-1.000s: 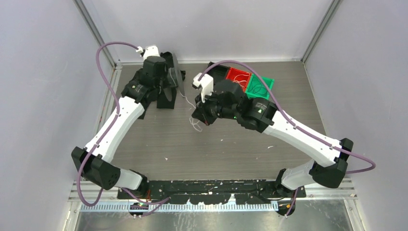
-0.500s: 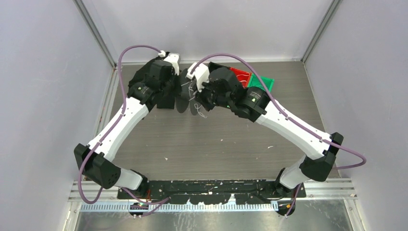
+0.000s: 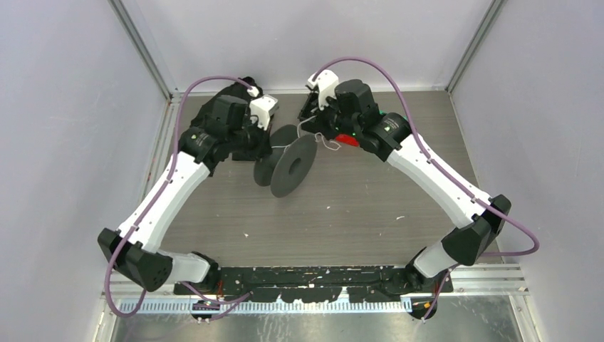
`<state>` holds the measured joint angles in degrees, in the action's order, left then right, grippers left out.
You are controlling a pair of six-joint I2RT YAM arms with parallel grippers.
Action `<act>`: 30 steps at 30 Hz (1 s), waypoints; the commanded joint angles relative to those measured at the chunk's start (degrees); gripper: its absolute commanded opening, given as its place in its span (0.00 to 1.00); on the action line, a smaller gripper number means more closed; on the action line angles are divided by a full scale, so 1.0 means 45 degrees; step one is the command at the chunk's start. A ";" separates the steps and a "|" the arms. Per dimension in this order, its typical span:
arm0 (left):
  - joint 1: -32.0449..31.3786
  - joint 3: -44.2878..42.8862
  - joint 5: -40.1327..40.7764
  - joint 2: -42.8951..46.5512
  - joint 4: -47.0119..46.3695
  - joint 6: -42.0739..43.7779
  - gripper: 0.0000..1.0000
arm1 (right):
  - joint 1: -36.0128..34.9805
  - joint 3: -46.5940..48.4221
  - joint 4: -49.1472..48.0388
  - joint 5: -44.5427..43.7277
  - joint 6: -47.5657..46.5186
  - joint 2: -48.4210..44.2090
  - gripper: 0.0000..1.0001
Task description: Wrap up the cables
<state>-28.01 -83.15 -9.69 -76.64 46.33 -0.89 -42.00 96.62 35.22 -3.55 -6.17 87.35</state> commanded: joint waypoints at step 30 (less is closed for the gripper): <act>0.0013 -0.6052 -0.1288 0.1646 -0.0575 -0.3365 0.00 | 0.1997 -0.7362 -0.7779 0.4649 0.7643 -0.0846 0.69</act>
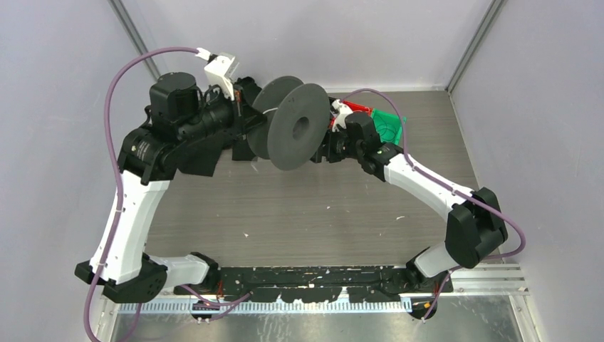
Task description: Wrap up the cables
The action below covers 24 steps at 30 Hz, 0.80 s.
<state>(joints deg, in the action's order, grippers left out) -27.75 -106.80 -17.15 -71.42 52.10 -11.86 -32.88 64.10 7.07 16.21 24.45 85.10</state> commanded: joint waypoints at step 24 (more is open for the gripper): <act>-0.0045 -0.0830 0.2005 0.0906 -0.3676 -0.2175 0.00 | -0.0019 -0.1510 -0.2848 0.0442 0.2419 -0.1376 0.69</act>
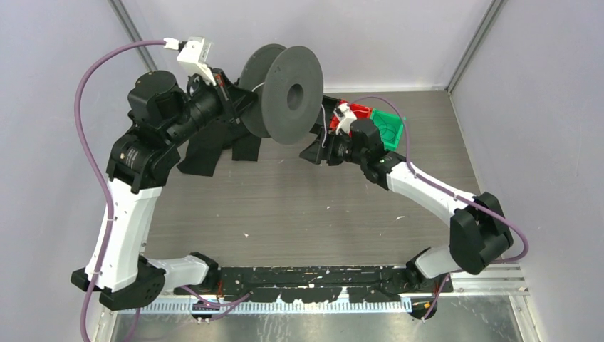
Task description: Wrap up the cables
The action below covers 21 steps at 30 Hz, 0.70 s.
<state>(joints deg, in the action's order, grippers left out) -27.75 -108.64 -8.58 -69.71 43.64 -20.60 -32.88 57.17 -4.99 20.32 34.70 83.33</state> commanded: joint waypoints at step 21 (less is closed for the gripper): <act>-0.0045 -0.1715 -0.0437 0.0670 -0.2018 -0.0312 0.00 | 0.0887 -0.0612 0.1296 -0.2780 0.1682 -0.0390 0.69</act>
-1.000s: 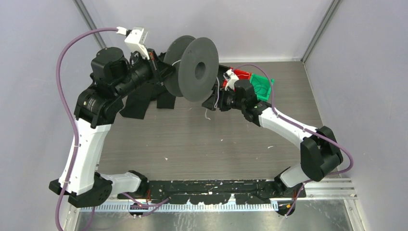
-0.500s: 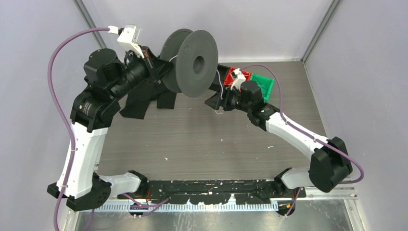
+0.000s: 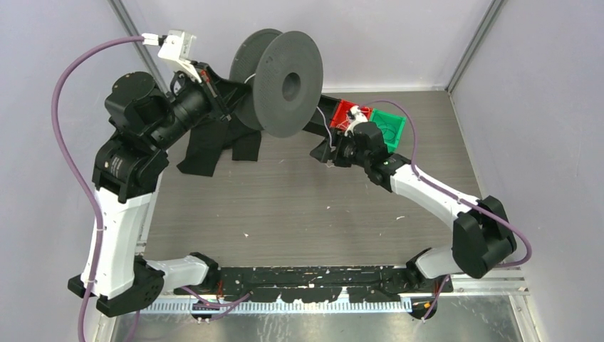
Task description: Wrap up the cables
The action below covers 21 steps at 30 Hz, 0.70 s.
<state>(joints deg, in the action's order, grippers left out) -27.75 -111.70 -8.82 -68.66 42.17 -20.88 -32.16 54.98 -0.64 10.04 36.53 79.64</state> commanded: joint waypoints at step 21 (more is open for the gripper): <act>-0.0045 -0.0592 -0.1768 0.0708 -0.1852 -0.0371 0.00 | 0.2206 -0.0080 -0.1449 0.0750 0.1229 -0.1106 0.74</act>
<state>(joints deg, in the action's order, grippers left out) -27.75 -113.23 -15.27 -66.87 41.78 -21.12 -22.37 52.49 -7.29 15.68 48.71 80.01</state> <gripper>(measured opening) 0.037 0.738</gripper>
